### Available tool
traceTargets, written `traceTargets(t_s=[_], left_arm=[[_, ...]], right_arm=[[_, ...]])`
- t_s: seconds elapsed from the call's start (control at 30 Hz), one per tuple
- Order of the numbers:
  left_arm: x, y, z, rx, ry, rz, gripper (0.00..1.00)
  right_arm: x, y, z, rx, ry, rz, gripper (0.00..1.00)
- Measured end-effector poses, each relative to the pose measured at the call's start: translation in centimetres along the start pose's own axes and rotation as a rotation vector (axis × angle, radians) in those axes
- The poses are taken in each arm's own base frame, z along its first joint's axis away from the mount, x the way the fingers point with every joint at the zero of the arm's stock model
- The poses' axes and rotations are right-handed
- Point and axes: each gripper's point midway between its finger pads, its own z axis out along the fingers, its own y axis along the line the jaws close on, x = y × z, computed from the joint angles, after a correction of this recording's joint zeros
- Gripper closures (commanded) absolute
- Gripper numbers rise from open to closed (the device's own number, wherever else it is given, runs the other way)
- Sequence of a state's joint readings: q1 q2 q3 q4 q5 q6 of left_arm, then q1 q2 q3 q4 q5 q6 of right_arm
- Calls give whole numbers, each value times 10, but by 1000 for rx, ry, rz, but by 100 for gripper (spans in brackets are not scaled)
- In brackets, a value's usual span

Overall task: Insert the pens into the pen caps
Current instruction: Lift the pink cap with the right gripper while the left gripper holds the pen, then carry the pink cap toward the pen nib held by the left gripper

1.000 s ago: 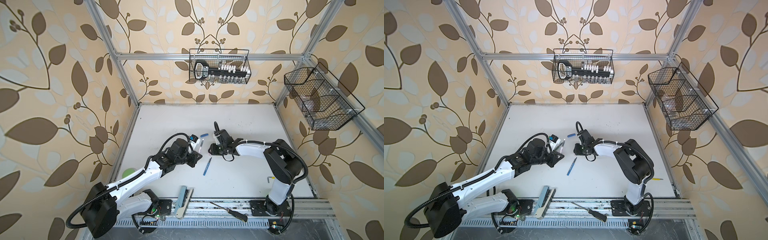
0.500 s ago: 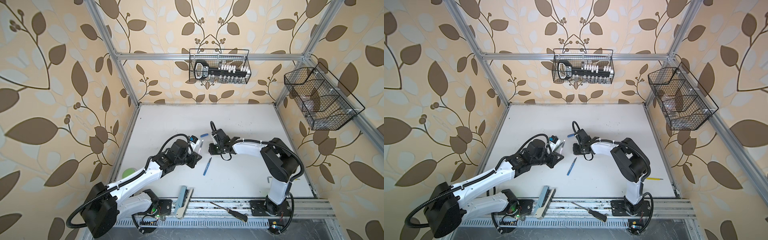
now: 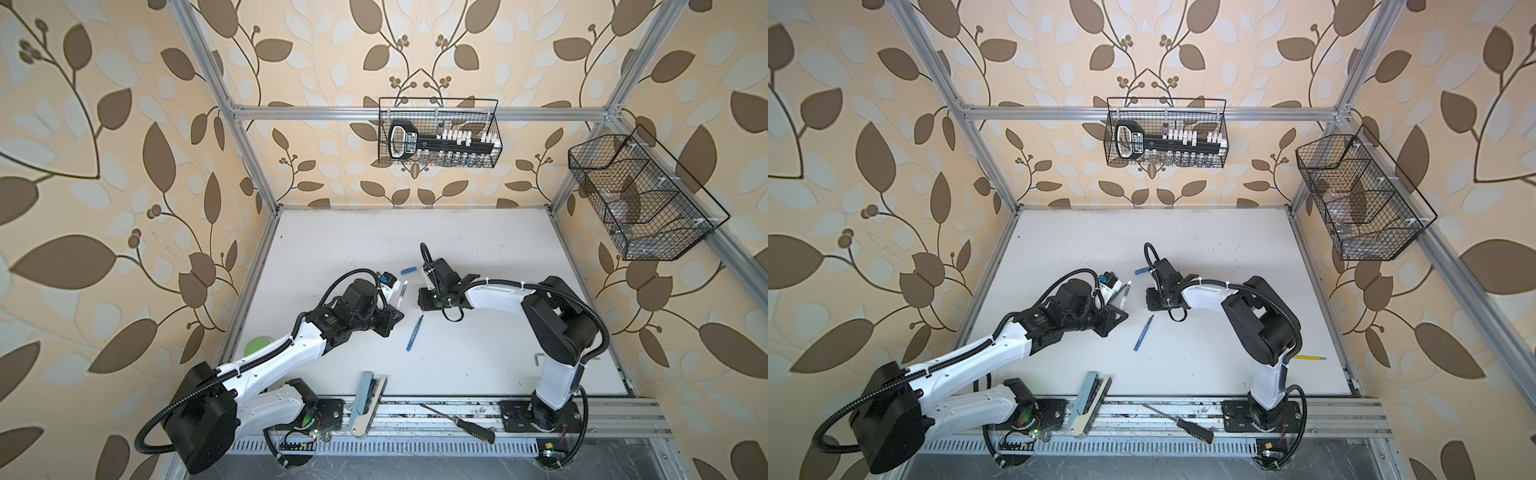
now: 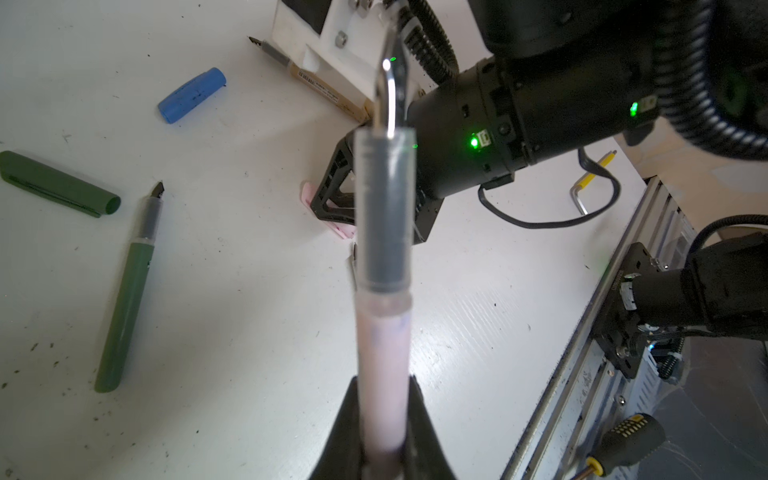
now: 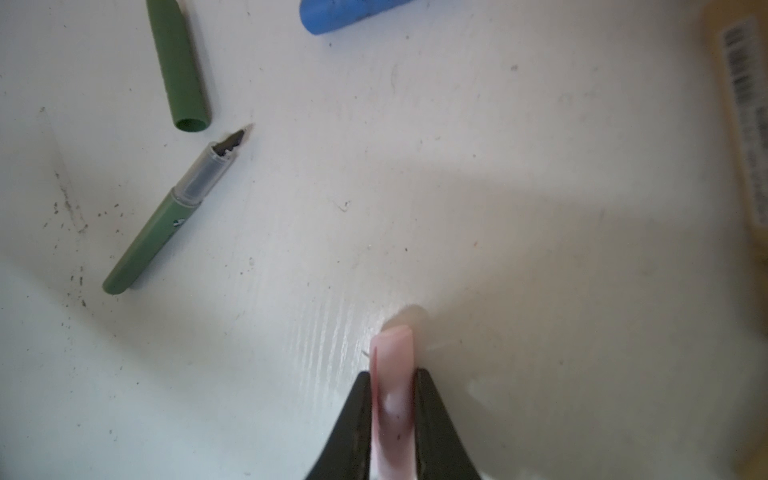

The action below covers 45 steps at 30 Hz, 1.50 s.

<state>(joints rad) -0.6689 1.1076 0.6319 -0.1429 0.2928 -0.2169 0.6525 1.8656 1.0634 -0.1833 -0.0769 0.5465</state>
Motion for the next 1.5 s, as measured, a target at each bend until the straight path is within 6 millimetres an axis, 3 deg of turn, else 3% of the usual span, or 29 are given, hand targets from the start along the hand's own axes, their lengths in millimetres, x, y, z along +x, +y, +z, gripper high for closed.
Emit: traceTargets(t_s=[0.2,0.37,0.73,1.07,1.23,1.5], left_arm=[[0,-2,2,13,2,1,86],[-1,-2,5,18,2,1,86],[2,-6,19,58,24,4,86],[-6,-19,23,107,22,30,86],[-13,-22,23,117,6,40,86],[-14,-23,23,121,1,42,86]], right_arm=[[0,0,-2,-12,-18,-2,85],[4,-7,-22,-34,-71,18,86],[-59,9,-116,-303,-497,158,88],[-97,42,-168,-576,-698,207,88],[-104,58,-180,-696,-728,213,88],[-96,62,-177,-747,-713,215,87]])
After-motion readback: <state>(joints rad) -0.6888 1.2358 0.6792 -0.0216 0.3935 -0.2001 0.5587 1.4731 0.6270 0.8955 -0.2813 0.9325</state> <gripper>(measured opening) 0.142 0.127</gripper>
